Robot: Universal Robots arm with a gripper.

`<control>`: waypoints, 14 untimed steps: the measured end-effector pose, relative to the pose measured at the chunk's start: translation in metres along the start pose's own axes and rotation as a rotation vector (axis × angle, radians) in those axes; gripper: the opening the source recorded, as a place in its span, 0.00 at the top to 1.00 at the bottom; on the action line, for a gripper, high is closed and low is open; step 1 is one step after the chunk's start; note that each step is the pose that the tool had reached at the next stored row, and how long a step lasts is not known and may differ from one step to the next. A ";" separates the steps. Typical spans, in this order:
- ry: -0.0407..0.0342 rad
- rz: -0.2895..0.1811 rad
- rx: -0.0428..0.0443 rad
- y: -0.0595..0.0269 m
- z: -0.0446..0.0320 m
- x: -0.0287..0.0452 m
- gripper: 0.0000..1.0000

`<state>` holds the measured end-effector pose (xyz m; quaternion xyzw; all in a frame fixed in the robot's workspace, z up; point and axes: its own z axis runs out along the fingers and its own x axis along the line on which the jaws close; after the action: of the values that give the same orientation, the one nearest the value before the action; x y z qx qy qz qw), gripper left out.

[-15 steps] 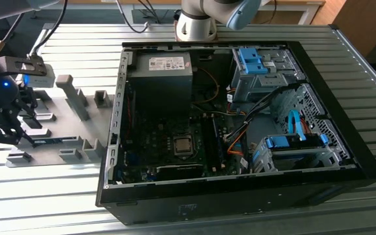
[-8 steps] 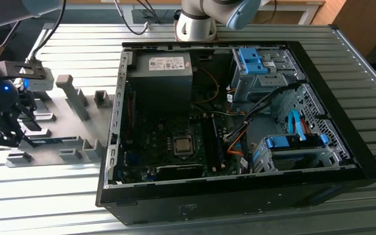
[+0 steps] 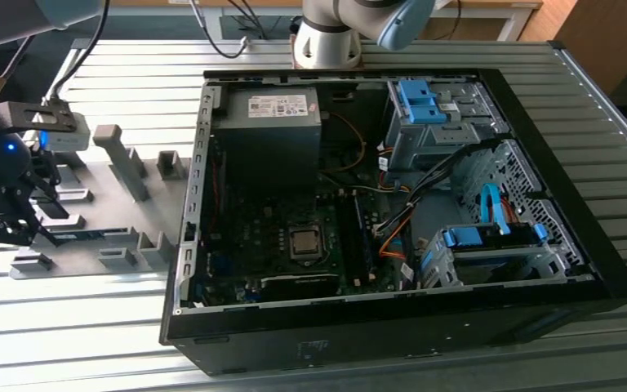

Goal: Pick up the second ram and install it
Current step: 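Pick up the second ram and move it above second insertion slot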

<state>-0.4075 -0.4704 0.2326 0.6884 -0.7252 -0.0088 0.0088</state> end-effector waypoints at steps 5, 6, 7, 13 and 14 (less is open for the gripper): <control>-0.0001 -0.001 0.0000 0.0000 0.0000 0.0000 0.54; 0.0000 -0.003 0.0000 0.0000 0.0001 0.0000 0.54; 0.0002 -0.012 0.0001 0.0000 0.0003 0.0000 0.54; 0.0013 -0.046 0.0001 0.0003 0.0025 0.0000 0.54; 0.0013 -0.046 0.0001 0.0004 0.0031 0.0000 0.54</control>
<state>-0.4080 -0.4703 0.2295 0.7048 -0.7093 -0.0085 0.0091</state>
